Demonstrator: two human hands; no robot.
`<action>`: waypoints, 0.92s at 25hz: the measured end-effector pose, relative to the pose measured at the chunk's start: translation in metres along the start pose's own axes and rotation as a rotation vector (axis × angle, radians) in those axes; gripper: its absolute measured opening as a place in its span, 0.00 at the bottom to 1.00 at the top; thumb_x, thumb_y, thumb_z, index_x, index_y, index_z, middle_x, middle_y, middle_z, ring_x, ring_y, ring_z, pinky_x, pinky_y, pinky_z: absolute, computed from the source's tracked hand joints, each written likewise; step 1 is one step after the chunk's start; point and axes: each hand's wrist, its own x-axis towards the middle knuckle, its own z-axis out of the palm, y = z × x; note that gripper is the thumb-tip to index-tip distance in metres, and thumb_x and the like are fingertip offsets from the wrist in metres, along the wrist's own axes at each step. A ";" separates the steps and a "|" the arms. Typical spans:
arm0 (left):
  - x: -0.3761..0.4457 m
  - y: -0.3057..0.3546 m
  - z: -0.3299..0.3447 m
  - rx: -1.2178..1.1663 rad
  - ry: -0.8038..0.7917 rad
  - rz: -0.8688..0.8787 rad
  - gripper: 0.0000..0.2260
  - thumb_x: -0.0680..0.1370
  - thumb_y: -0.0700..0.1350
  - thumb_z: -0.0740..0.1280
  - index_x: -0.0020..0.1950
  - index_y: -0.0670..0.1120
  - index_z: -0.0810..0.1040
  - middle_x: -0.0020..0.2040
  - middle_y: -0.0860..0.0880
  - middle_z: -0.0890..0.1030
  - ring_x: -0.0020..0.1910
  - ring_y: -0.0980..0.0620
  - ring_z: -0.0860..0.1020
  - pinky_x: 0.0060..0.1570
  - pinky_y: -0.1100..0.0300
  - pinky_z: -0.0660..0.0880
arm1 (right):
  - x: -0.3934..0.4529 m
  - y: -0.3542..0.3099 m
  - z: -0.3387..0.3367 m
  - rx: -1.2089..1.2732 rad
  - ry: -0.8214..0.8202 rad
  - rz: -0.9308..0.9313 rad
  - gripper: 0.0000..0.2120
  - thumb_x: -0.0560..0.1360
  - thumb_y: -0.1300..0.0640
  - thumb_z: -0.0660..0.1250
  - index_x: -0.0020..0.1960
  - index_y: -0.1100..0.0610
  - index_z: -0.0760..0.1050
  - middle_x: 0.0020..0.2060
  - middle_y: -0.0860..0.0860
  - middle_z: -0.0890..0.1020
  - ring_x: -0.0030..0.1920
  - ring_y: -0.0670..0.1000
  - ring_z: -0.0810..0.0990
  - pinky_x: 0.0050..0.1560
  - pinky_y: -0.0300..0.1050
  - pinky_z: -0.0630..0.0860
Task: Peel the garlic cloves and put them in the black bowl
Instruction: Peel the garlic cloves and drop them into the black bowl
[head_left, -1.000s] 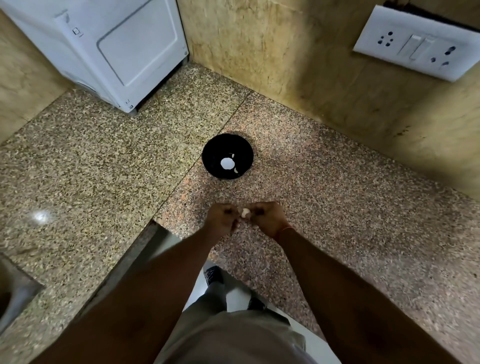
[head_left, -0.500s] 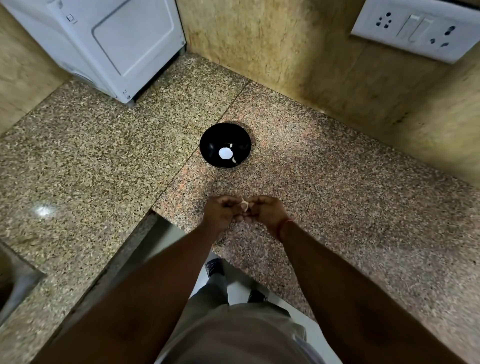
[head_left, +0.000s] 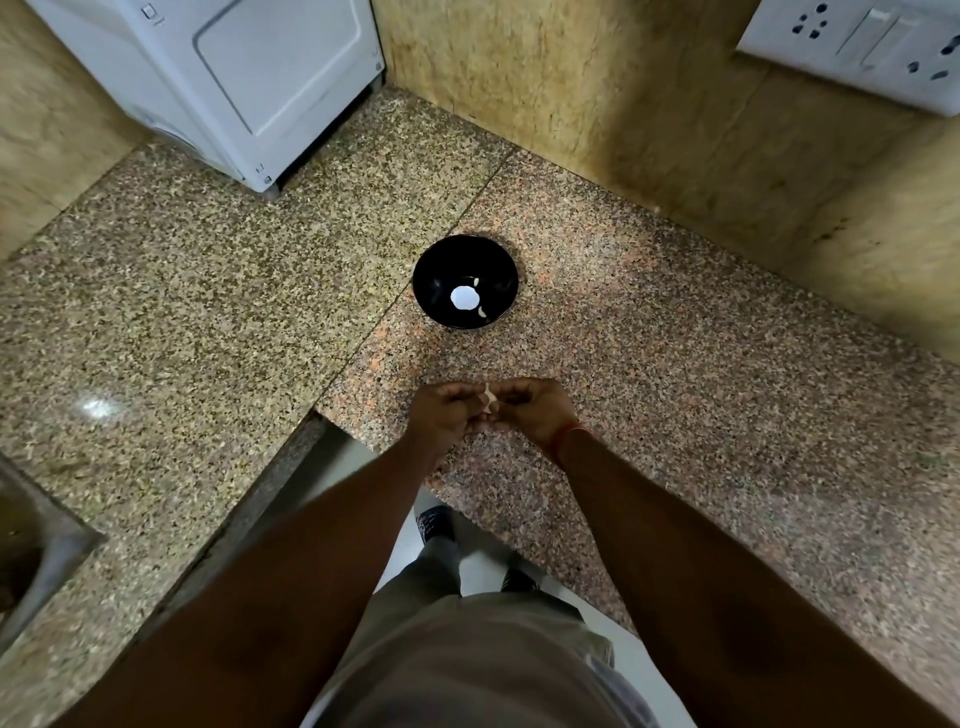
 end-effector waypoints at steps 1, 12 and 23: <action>0.001 0.000 0.000 -0.002 -0.015 0.005 0.08 0.76 0.34 0.74 0.55 0.34 0.83 0.39 0.38 0.85 0.30 0.48 0.83 0.32 0.58 0.81 | 0.001 0.000 0.001 -0.052 0.004 -0.027 0.13 0.72 0.72 0.74 0.56 0.63 0.84 0.48 0.58 0.88 0.48 0.56 0.87 0.50 0.52 0.85; 0.011 -0.005 -0.005 0.118 -0.047 -0.007 0.07 0.77 0.30 0.72 0.55 0.32 0.82 0.44 0.35 0.84 0.32 0.47 0.84 0.36 0.54 0.84 | -0.001 0.004 0.008 -0.456 0.228 -0.255 0.06 0.71 0.63 0.78 0.44 0.53 0.87 0.38 0.45 0.87 0.40 0.43 0.85 0.45 0.41 0.83; 0.002 -0.012 -0.013 0.191 -0.054 0.193 0.12 0.68 0.40 0.78 0.50 0.46 0.86 0.38 0.39 0.86 0.35 0.40 0.84 0.39 0.46 0.84 | 0.004 0.002 0.009 -0.635 0.181 -0.433 0.07 0.72 0.65 0.73 0.46 0.56 0.85 0.37 0.50 0.86 0.38 0.48 0.84 0.43 0.48 0.83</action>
